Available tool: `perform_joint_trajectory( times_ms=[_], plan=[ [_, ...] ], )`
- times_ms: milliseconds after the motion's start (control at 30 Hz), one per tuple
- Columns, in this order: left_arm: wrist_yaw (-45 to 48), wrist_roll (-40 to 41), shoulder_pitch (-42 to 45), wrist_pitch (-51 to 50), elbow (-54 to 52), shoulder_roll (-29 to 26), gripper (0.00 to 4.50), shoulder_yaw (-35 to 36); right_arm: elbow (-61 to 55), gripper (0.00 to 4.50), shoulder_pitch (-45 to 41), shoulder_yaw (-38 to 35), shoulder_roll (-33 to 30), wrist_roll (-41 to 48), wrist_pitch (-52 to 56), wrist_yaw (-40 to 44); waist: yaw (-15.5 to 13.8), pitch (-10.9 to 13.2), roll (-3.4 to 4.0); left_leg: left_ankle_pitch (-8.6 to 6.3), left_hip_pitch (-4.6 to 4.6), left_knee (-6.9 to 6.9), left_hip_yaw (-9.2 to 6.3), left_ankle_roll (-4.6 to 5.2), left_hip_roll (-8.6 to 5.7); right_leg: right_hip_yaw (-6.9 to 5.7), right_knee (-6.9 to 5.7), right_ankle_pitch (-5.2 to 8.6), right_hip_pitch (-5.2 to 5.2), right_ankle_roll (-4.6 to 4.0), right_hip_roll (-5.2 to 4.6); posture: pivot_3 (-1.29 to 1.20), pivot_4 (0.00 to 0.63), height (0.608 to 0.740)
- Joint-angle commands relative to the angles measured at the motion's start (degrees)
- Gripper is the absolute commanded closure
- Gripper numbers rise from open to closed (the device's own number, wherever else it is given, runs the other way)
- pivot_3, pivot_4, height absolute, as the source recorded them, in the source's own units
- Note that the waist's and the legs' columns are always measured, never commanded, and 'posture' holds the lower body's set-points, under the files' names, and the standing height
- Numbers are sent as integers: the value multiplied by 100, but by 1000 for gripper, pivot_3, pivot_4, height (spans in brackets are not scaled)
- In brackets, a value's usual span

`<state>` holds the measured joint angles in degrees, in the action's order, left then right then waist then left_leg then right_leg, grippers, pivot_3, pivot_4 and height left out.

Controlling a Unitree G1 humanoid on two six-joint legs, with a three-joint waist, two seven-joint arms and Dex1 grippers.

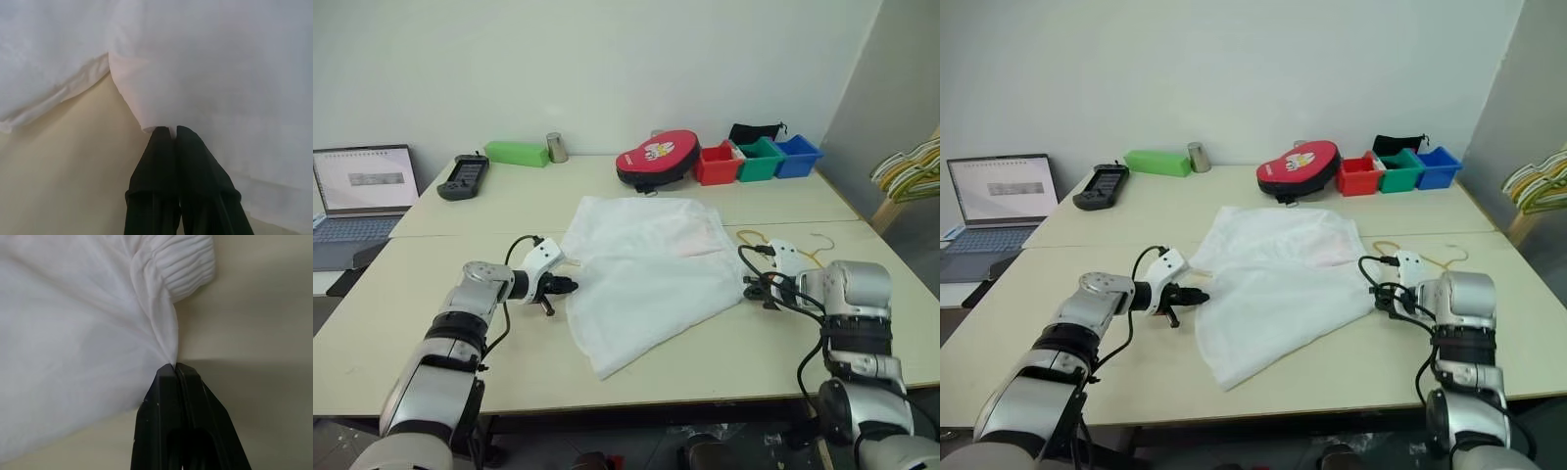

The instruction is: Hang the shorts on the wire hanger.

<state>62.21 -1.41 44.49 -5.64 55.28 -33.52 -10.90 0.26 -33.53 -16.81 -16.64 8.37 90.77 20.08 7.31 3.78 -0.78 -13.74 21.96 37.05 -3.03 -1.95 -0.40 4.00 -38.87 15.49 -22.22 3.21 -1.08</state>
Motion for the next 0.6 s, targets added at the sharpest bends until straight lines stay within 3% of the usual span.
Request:
perform_joint_trajectory(
  times_ms=[33, 333, 433, 600],
  plan=[
    [92, -242, 368, 384, 483, 76, 4457, -72, -799, 4500, 211, -399, 103, 13, 173, -355, 63, 1, -1, 0, 3, -1, 1, 0, 0, 0, 2, 1, -2, 2, 0, -193, 37, 740],
    [26, -560, 663, 757, 1141, 252, 4457, -28, -1439, 4500, 567, -596, 610, 377, 173, -825, 267, 5, -1, -1, -4, -4, 3, 1, 5, 1, 7, 2, 1, 4, 1, -223, 49, 740],
    [-31, -570, 725, 792, 1219, 258, 3827, 47, -1467, 4500, 523, -612, 684, 626, 173, -947, 310, 9, 0, -1, -5, -3, 3, 2, 4, 3, 5, 2, 3, 5, 1, -216, 52, 740],
    [22, -573, 735, 879, 1183, 180, 2792, 110, -1495, 3482, 491, -552, 477, 1108, 173, -1113, 370, 13, -2, -1, 0, -7, 0, 1, 4, 3, 18, 3, 3, 8, -1, -202, 55, 740]
  ],
)
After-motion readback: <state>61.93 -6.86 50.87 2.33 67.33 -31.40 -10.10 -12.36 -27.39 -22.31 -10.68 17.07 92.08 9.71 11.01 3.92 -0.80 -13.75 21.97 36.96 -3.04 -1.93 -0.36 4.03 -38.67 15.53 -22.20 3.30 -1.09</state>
